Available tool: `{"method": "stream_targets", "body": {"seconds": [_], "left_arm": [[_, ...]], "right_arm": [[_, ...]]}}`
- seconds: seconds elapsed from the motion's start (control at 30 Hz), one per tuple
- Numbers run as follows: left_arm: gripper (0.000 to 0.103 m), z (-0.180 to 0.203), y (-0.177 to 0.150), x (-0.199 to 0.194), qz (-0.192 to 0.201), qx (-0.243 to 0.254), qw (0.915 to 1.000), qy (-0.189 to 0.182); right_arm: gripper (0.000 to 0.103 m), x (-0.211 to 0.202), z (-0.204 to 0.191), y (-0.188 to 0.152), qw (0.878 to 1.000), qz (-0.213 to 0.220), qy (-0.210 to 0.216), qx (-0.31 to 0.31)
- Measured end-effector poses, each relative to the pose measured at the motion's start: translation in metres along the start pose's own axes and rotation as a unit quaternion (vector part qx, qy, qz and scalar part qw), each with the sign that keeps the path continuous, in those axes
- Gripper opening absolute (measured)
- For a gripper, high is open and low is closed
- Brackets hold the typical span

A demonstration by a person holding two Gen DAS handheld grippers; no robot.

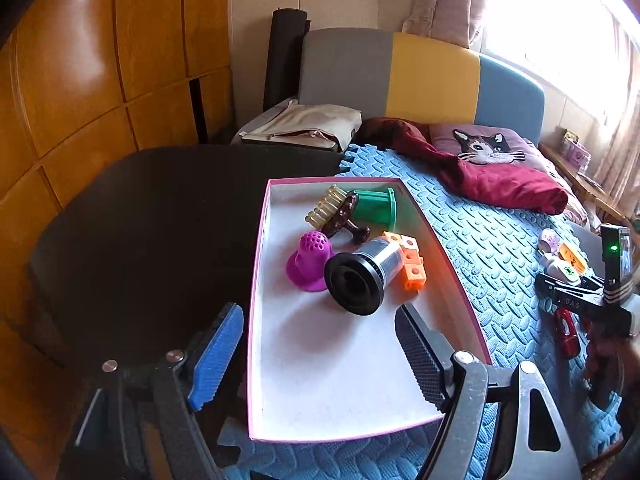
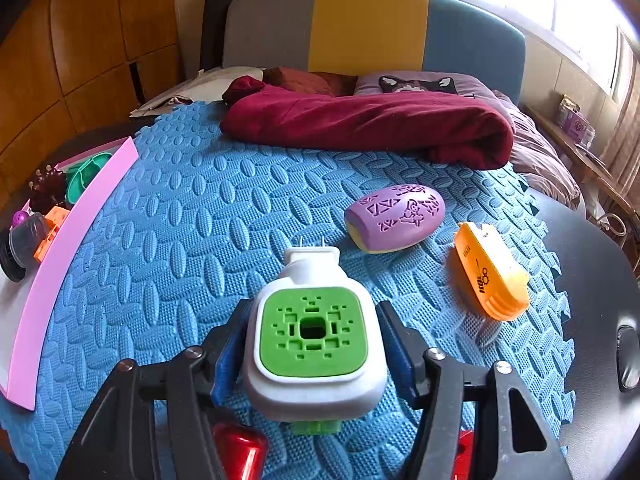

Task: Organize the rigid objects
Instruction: 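Withdraw the left gripper from the tray while the right holds the plug device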

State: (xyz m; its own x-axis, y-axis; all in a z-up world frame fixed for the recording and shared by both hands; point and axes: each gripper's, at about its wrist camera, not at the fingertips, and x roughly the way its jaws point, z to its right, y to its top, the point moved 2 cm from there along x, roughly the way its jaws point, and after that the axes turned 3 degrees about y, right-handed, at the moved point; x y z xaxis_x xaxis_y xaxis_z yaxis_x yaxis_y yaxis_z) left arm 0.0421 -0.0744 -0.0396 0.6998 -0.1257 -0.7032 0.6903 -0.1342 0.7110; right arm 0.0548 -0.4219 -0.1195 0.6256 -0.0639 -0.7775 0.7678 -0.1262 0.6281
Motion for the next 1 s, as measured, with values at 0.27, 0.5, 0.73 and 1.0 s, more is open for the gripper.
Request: {"method": "stream_targets", "body": {"seconds": [0.27,0.5,0.73,1.0], "left_arm": [[0.079,-0.001,0.0,0.003,-0.004,-0.003,1.0,-0.003],[0.079,0.0,-0.004,0.007,-0.012,-0.006,0.9999,-0.006],[0.079,0.002,-0.004,0.008,-0.015,-0.005,0.9998,-0.012],[0.079,0.004,-0.004,0.007,-0.02,-0.002,0.9997,-0.011]], "right_arm": [[0.066,-0.002,-0.005,0.0,1.0,0.004,-0.024,-0.013],[0.061,-0.003,-0.007,0.0,1.0,0.006,-0.021,-0.019],[0.063,-0.002,-0.003,0.0,1.0,0.004,-0.009,-0.007],[0.063,0.0,0.002,0.004,1.0,0.001,0.01,0.02]]}}
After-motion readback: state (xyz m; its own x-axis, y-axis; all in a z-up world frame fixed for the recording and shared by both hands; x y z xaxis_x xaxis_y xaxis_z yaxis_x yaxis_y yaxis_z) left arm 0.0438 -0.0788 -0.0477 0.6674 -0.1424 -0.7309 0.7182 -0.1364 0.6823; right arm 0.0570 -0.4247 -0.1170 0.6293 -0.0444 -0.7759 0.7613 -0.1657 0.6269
